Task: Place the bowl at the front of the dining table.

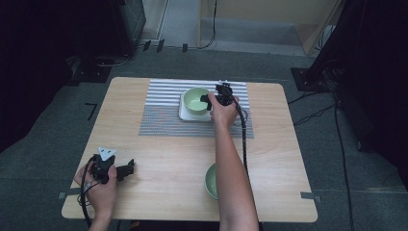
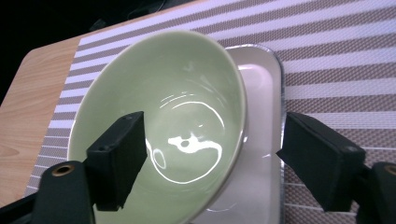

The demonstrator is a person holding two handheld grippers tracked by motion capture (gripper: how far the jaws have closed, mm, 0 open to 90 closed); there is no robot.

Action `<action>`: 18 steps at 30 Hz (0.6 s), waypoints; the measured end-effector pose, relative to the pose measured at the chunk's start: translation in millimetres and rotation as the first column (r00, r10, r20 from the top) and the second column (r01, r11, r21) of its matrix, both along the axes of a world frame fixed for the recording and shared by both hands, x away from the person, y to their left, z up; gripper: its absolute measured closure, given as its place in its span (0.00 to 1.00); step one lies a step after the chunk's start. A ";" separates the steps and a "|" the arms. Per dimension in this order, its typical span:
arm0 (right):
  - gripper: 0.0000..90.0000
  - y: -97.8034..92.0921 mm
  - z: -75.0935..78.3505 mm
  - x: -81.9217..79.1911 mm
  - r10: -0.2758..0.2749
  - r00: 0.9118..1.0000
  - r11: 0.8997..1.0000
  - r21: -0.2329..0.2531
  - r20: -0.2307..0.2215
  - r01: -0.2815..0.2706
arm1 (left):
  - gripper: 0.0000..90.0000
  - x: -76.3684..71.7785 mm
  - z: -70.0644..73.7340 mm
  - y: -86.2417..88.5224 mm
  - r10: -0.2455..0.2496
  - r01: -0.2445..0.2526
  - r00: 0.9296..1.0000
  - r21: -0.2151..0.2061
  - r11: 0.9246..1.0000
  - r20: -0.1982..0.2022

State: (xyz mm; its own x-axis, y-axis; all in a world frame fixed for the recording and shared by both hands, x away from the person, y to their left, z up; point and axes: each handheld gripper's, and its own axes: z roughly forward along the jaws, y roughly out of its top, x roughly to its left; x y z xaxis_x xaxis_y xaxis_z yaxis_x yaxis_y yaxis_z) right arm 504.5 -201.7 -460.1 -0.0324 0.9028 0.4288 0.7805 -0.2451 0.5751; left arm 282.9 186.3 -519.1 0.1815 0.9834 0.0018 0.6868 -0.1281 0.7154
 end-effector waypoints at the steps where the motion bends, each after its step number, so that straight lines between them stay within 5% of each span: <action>1: 0.25 -0.3 2.2 -2.1 -0.008 1.000 1.000 -0.010 0.001 0.008 | 0.03 0.0 0.0 0.0 0.000 0.000 1.000 0.000 1.000 0.000; 5: 0.17 -7.7 12.1 -11.2 0.028 0.999 0.999 0.026 0.044 -0.030 | 0.03 0.0 0.0 0.0 0.000 0.000 1.000 0.000 1.000 0.000; 13: 0.18 -16.6 17.7 -24.4 0.105 0.994 0.994 0.018 0.019 -0.106 | 0.03 0.0 0.0 -0.1 -0.002 0.002 1.000 0.000 1.000 0.000; 18: 0.16 -30.2 24.3 -39.5 0.133 0.989 0.991 0.023 0.061 -0.135 | 0.03 0.0 0.0 -0.1 -0.002 0.002 1.000 -0.001 1.000 0.000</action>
